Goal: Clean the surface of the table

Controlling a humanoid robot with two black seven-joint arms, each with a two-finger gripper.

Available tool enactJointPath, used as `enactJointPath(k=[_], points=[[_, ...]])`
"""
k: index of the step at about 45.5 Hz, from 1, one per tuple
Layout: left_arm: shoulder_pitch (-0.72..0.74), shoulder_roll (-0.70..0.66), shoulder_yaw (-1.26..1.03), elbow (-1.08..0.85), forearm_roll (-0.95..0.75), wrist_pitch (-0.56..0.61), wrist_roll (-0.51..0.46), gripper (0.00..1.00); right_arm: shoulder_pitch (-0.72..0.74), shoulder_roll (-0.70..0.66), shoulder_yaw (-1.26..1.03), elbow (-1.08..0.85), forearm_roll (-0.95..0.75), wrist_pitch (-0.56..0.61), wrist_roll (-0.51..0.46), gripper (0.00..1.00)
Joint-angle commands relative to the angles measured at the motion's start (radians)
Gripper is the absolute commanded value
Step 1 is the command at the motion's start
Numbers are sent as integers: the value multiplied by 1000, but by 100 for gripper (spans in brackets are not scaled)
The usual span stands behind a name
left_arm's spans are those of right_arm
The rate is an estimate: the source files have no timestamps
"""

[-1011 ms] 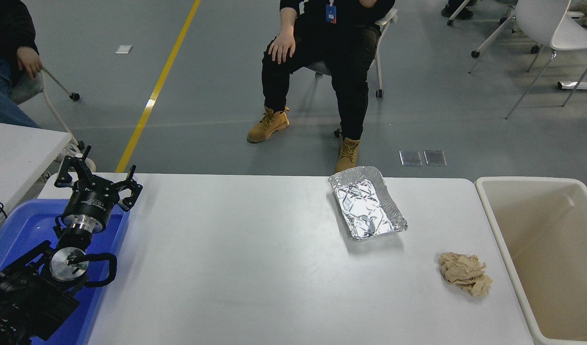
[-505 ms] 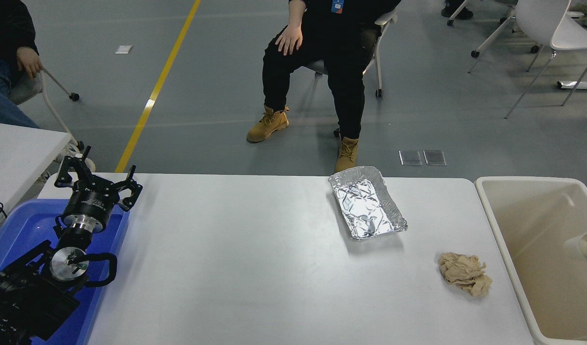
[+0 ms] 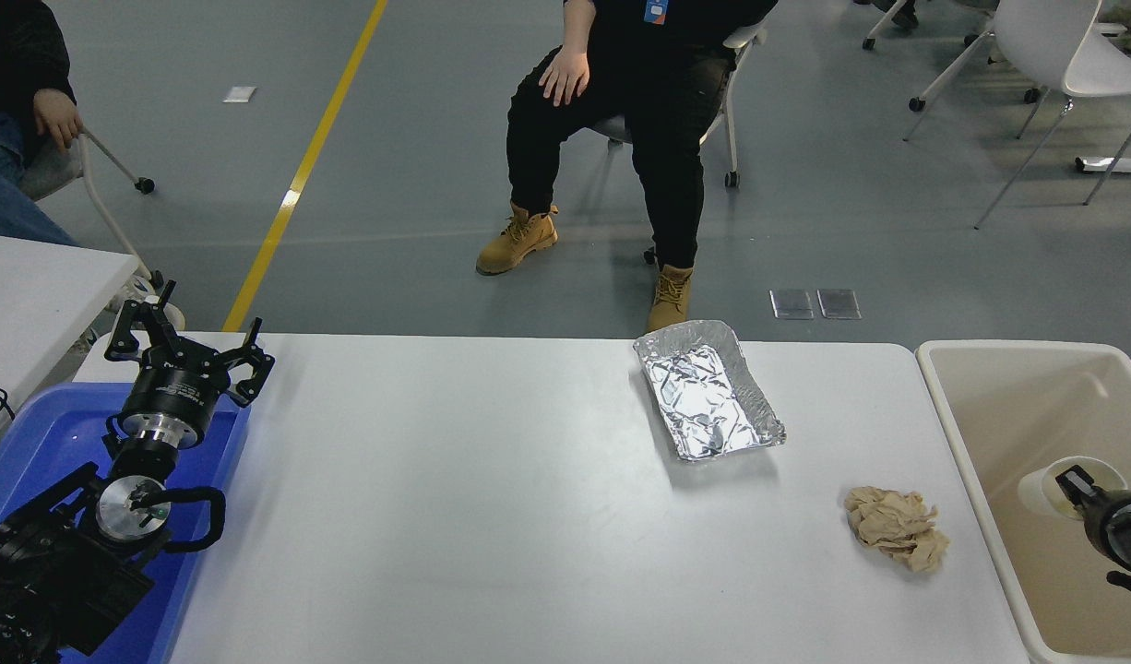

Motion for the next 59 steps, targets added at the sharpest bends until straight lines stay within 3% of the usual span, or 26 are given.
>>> enactJointPath(k=[1,2,5,9,20,26,46,59], points=[[0,0,0,1,0,0,0,100,1,4,2,0,0,-42,0,13],[0,0,0,1,0,0,0,100,1,4,2,1,0,-56,0,22],[0,0,0,-1,0,0,0,100,1,4,2,1,2,-62,0,27],[0,0,0,-1,0,0,0,100,1,4,3,1,2,-67,0,42],[0,0,0,-1,0,0,0,100,-3,-2,12,1,3,-97,1,70],[0,0,0,1,0,0,0,100,1,-2,15,3,3,-139,1,95],[0,0,0,1,0,0,0,100,106,-63,77,17,17,-128,1,98],[0,0,0,-1,0,0,0,100,228,-155,173,46,158,-128,9,98]])
